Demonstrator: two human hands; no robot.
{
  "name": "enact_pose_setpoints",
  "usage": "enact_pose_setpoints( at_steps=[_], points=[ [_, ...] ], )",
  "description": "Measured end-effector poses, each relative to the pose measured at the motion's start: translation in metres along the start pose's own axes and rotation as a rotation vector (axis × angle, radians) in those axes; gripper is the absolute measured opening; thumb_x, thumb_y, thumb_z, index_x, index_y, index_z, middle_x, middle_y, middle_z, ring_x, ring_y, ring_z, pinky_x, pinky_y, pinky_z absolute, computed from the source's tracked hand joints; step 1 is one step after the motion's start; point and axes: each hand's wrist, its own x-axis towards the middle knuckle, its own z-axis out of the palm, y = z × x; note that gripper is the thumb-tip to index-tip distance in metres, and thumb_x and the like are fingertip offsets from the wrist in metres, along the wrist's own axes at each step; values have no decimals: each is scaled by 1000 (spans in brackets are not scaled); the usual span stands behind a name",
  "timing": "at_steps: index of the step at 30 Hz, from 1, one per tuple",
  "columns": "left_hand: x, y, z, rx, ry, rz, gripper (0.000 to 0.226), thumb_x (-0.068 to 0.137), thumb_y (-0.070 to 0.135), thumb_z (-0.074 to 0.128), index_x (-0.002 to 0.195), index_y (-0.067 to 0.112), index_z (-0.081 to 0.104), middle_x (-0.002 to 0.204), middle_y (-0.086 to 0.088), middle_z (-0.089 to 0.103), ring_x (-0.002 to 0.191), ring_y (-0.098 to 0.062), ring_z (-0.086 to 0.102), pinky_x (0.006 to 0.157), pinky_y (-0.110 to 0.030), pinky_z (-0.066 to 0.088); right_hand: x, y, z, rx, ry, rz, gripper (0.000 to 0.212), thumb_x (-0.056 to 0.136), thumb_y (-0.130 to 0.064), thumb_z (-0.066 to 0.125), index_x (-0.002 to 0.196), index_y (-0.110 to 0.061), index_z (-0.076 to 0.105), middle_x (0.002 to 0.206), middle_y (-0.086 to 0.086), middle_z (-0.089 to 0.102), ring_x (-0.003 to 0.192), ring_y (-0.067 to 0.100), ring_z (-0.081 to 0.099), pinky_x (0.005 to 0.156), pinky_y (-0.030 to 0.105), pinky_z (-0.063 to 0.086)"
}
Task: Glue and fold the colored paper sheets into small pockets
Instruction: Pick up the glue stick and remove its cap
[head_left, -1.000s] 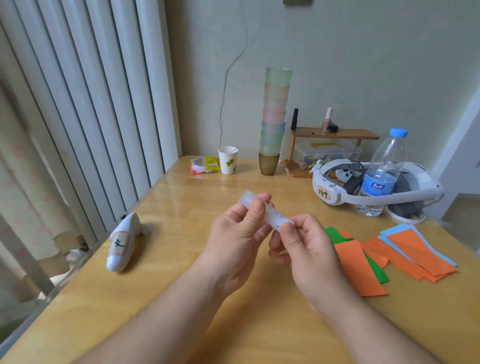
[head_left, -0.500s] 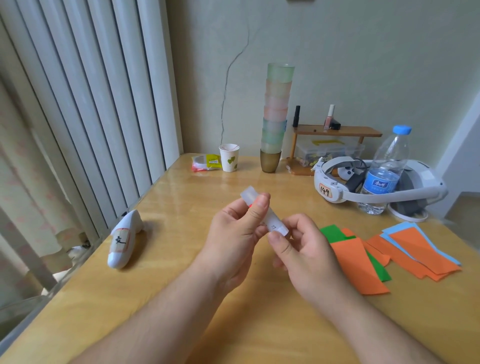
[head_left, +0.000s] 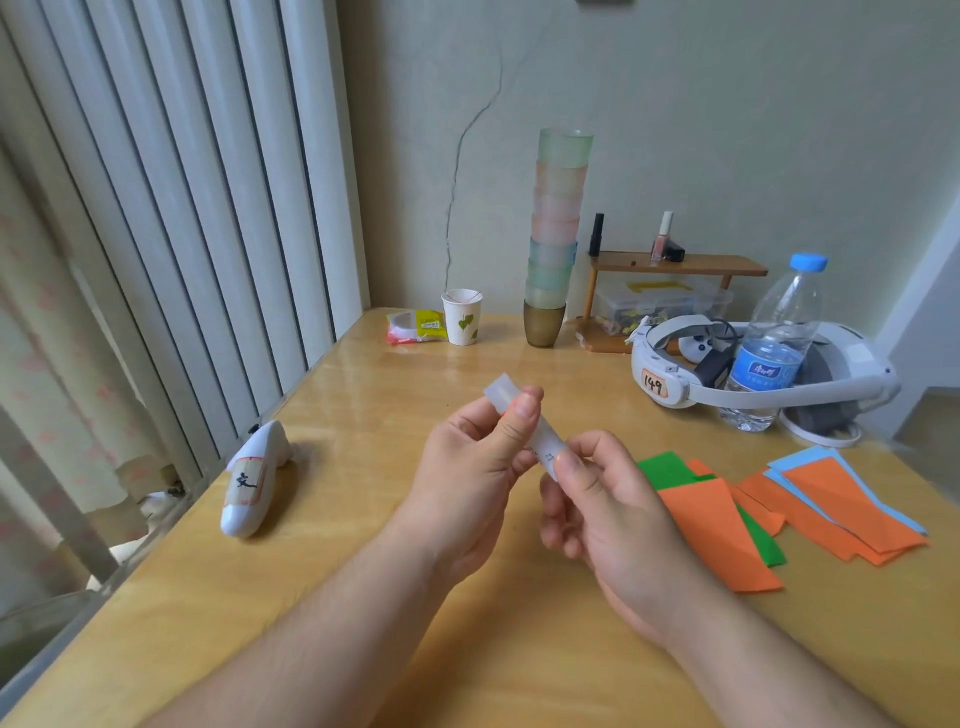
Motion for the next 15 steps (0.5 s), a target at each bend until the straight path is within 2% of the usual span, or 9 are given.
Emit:
enact_pose_setpoints(
  at_steps=[1,3,4,6,8,10,12,13,15],
  points=[
    [1,-1,-1,3,-19,-8,50,78,41,86,115,10,73,88,-16,59,72,-29,55,71,-43,53,0,0,0,1,-1,7,28,92,-49,56,94,-21,59,76,6,58,64,22,56,57,31,36],
    [1,-4,-2,5,-58,-23,52,76,44,84,116,12,73,89,-21,59,69,-33,54,58,-42,50,0,-1,1,77,-17,69,42,97,-53,51,95,-12,58,69,9,54,64,23,55,58,32,35],
    [1,-4,-2,7,-58,-23,55,74,45,84,117,13,73,90,-19,60,71,-32,56,60,-41,51,0,-2,2,135,-31,121,48,103,-55,47,92,-9,58,63,11,51,61,25,53,58,32,35],
    [0,-5,-2,8,-59,-12,60,71,44,85,118,10,73,92,-14,61,74,-26,60,75,-41,54,-1,-5,3,228,-39,208,56,108,-52,37,81,-8,57,54,14,44,54,26,49,59,35,39],
    [1,-6,-2,3,-60,-11,58,72,44,85,118,9,74,92,-13,61,75,-24,60,83,-38,52,0,-4,3,241,-31,205,57,105,-56,40,80,-8,57,55,15,45,52,26,49,59,37,37],
    [2,-7,-4,2,-47,-22,52,76,42,85,117,11,75,93,-15,62,78,-27,60,82,-40,52,0,-3,2,190,-21,152,51,98,-61,51,89,-12,59,66,14,52,55,25,52,59,36,32],
    [4,-7,-7,-1,-51,-28,51,79,42,84,119,11,73,93,-17,61,77,-31,59,76,-43,52,0,-3,1,126,-19,105,34,90,-54,54,89,-20,61,73,10,56,59,24,54,58,34,32],
    [4,-7,-7,4,-65,-34,53,79,43,84,120,12,72,93,-19,60,73,-33,57,72,-44,51,0,-3,1,98,-18,96,31,91,-52,53,87,-22,62,72,9,57,61,24,55,59,34,33],
    [3,-8,-7,10,-72,-33,54,78,44,84,120,12,72,94,-19,60,72,-31,57,69,-43,52,0,-3,3,110,-7,115,41,103,-51,48,86,-16,61,65,12,54,61,25,53,59,33,36]
  ],
)
